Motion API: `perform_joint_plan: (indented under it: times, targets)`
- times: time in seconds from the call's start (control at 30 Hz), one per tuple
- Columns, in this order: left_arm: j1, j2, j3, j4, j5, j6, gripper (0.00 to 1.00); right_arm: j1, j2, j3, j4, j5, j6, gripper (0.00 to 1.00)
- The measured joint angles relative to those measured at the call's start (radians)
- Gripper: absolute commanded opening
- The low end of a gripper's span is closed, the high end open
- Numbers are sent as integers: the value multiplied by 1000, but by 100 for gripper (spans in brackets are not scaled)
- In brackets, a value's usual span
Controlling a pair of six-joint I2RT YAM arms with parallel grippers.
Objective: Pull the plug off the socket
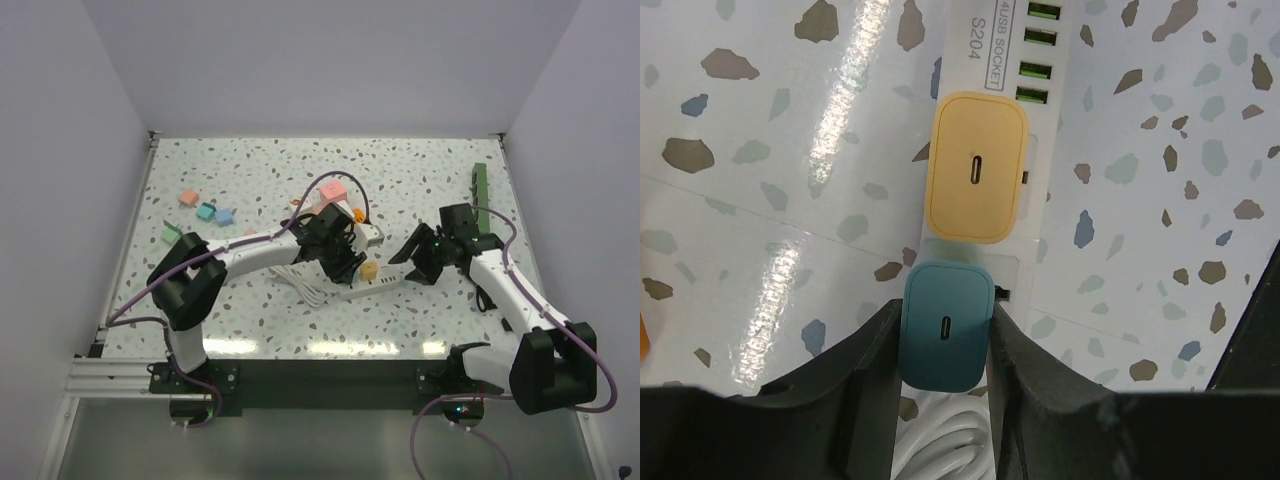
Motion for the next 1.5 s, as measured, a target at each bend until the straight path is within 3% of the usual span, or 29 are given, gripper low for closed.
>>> perform_joint_plan:
  times: [0.27,0.47,0.63,0.9,1.1,1.23,1.33,1.43,1.5]
  targets:
    - [2,-11,0,-1,-12,-197,0,-1,35,-29,88,-51,91,71]
    - [53,-11,6,70,87,-420,0,-1,20,-60,102,-32,124,85]
    - [90,-18,-33,195,149,-588,0,-1,-13,-80,137,19,161,87]
    - [89,-23,-86,302,218,-710,0,-1,-100,-129,212,172,246,86]
    - [89,-63,-132,378,227,-782,0,-1,-25,-129,287,216,279,80]
    - [88,-90,-160,457,219,-850,0,2,42,-129,331,211,294,68]
    - [87,-93,-177,511,210,-895,0,8,50,-129,383,202,301,53]
    - [84,-93,-185,551,202,-931,0,14,74,-129,435,183,308,27]
    - [83,-93,-188,556,193,-942,0,17,89,-129,459,175,317,0]
